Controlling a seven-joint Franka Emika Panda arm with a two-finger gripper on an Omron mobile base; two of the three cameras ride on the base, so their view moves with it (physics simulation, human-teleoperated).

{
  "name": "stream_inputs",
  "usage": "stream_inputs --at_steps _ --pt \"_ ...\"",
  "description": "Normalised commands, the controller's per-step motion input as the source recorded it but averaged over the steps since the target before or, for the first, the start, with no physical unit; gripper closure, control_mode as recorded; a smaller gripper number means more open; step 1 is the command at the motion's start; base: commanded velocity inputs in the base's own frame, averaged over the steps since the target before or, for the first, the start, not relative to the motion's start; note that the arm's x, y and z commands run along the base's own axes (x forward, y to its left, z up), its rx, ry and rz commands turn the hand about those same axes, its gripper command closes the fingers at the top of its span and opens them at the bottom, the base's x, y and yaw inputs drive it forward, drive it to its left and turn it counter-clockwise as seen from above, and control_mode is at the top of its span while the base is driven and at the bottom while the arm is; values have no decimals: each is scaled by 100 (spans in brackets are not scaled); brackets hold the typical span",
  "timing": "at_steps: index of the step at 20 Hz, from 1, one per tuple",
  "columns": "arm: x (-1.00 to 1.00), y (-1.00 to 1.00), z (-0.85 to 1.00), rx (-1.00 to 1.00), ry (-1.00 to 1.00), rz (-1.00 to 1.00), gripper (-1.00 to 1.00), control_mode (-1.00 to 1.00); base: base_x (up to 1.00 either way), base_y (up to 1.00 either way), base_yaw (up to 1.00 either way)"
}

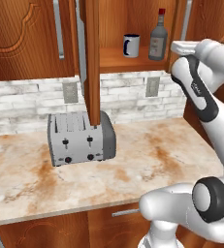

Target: Open the cabinet directly in front. Then move the liquor and the mug to the dining counter with the candle on it.

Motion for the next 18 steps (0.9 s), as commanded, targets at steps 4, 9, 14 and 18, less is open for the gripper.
stream_inputs --at_steps 4,9,14,18 --pt "-95 -97 53 0 -12 0 100 -100 0 0 0" --pt "-85 -90 36 0 -10 -1 100 -100 0 0 0" --pt "-25 -8 -19 -1 -1 0 -100 -100 0 0 0" --pt "-100 3 -100 -14 -15 8 -100 -100 0 0 0"
